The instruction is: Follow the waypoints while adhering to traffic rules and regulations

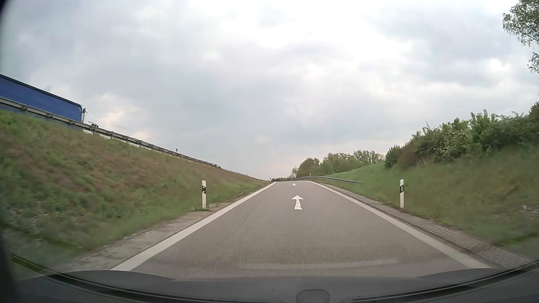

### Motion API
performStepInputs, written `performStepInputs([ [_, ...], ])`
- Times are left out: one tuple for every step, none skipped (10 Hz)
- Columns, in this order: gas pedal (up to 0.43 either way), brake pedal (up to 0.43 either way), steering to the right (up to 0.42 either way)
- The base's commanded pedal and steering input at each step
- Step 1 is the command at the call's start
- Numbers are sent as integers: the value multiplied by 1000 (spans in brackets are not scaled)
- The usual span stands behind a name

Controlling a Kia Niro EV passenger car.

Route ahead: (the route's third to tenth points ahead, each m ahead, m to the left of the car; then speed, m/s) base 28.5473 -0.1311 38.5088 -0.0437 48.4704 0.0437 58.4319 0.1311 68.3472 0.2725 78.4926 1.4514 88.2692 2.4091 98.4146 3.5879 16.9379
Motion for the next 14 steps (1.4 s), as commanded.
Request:
performStepInputs([
  [512, 0, 9],
  [512, 0, 7],
  [512, 0, 6],
  [512, 0, 5],
  [512, 0, 5],
  [512, 0, 4],
  [512, 0, 2],
  [520, 0, -2],
  [520, 0, -6],
  [520, 0, -7],
  [520, 0, -7],
  [520, 0, -7],
  [520, 0, -8],
  [520, 0, -8],
])
